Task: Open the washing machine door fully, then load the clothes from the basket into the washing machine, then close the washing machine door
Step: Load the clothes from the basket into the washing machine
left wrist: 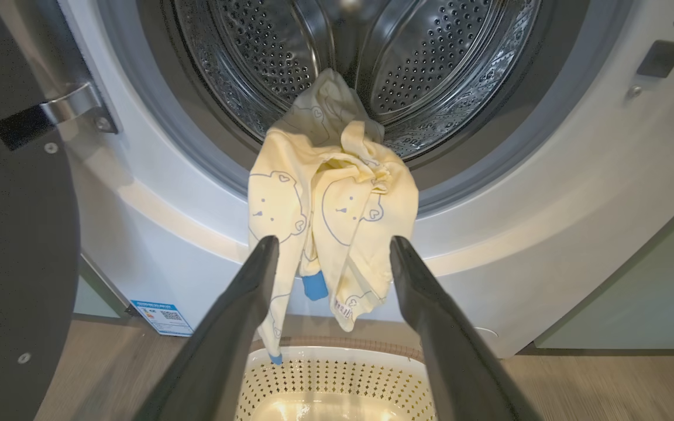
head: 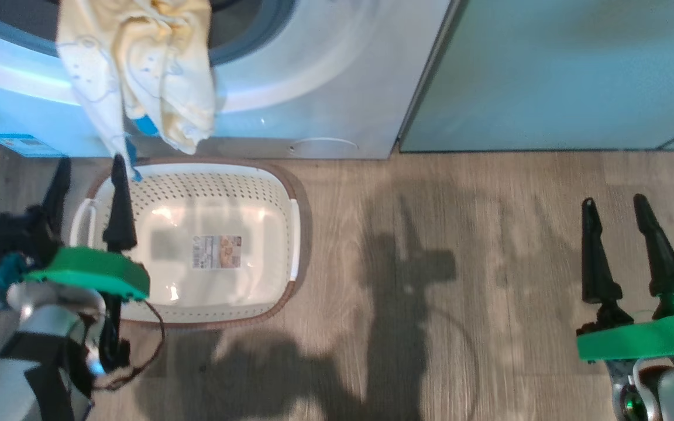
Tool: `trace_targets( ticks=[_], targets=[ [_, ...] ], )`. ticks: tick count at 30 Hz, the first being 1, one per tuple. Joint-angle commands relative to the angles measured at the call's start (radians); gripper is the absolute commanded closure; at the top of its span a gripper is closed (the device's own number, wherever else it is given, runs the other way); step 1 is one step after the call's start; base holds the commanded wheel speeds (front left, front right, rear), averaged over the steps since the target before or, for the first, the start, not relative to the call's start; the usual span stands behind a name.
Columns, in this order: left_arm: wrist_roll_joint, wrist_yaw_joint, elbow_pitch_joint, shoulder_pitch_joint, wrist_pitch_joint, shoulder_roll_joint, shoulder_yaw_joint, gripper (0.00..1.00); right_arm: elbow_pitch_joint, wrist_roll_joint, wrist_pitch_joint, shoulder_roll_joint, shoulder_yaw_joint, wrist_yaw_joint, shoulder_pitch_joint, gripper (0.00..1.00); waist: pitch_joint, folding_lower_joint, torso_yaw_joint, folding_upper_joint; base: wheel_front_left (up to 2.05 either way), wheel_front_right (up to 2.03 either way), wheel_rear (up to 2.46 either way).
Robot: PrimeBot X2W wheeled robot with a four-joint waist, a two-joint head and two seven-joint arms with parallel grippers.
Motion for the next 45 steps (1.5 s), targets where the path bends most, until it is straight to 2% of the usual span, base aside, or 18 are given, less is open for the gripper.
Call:
trace_targets(
  ticks=[1,9,16,30,45],
  targets=[
    [0.006,0.010,-0.027,0.004,-0.009,0.019,0.048,0.00,-0.020,-0.012,-0.006,-0.018,0.024,-0.003,0.019,0.00,-0.031,0.0001,0.023,-0.0001,0.00,0.00,0.00],
    [0.028,-0.002,-0.028,0.074,-0.012,-0.030,0.020,0.00,0.006,-0.024,-0.006,-0.018,0.031,-0.003,0.049,0.00,-0.099,0.0001,0.062,-0.0001,0.00,0.00,0.00],
    [0.040,-0.012,-0.017,0.094,-0.013,-0.050,0.003,0.00,0.023,-0.029,-0.006,-0.018,0.038,-0.003,0.066,0.00,-0.143,0.0001,0.070,-0.0001,0.00,0.00,0.00],
    [0.051,-0.017,-0.018,0.111,-0.013,-0.059,0.003,0.00,0.029,-0.030,-0.006,-0.018,0.049,-0.003,0.086,0.00,-0.169,0.0001,0.067,-0.0001,0.00,0.00,0.00],
    [0.047,-0.019,-0.012,0.082,-0.012,-0.055,0.002,0.00,0.022,-0.020,-0.006,-0.018,0.055,-0.003,0.066,0.00,-0.133,0.0001,0.057,-0.0001,0.00,0.00,0.00]
  ],
)
